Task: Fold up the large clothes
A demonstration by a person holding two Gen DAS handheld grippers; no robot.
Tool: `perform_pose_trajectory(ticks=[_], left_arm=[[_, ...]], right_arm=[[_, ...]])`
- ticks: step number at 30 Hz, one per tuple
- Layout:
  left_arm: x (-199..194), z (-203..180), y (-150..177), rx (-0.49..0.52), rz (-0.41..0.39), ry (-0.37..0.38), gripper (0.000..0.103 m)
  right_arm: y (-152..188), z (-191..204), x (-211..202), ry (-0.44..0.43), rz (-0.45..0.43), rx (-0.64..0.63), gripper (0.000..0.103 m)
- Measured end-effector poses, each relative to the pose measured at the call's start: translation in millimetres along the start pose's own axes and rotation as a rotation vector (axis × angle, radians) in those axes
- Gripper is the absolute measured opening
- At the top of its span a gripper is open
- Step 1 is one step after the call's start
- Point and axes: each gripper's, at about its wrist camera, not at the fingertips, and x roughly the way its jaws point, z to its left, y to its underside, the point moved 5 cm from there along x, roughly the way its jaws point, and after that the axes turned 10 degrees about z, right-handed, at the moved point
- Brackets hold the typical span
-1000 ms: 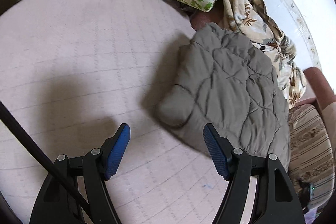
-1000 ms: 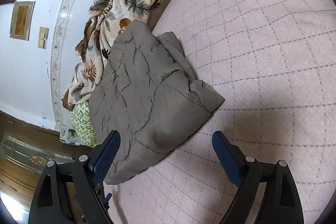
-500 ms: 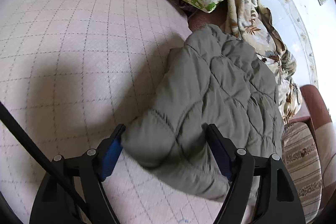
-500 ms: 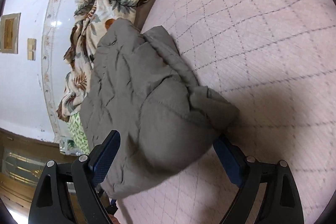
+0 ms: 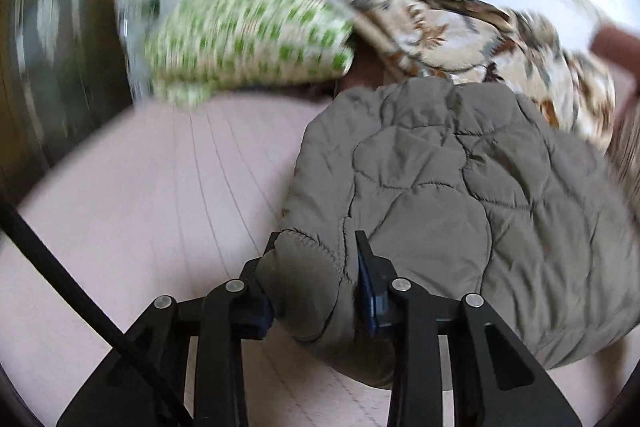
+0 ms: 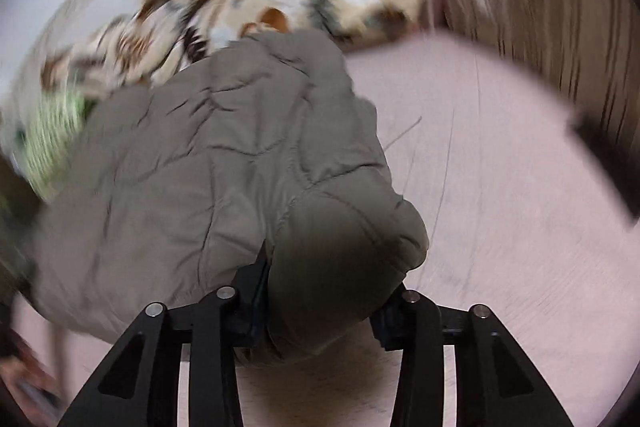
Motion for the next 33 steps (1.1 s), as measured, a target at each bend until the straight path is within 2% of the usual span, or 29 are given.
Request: perform_pose_trajectory(ticks=[4,7,13,20,26,33], left_arm=[[-13,-6,-5,0.063,-0.059,-0.033,0.032],[-17,-6,-7,0.069,-0.068,-0.032,0.032],[-36,-2,-10,0.066,-0.085,-0.014,0.032],[-70,9,1,0.073,-0.101,0.007,0.032],[-107,22,28,0.066,-0.114,0.014,0.032],[-131,31,71,0.076,-0.095,0.014,0.033]], right_arm=[[0,17,-11,0.145,-0.076,-0.145,0.041],[-1,22,-19,0.18,-0.11,-0.187,0.041],[-2,33,-41,0.19,-0.162,-0.237,0.04],[8,34,-76,0.149,-0.206,-0.248,0.04],[35,30,-110,0.115,-0.235,-0.243,0.04],[78,17,-126,0.108,-0.223,-0.249,0.04]])
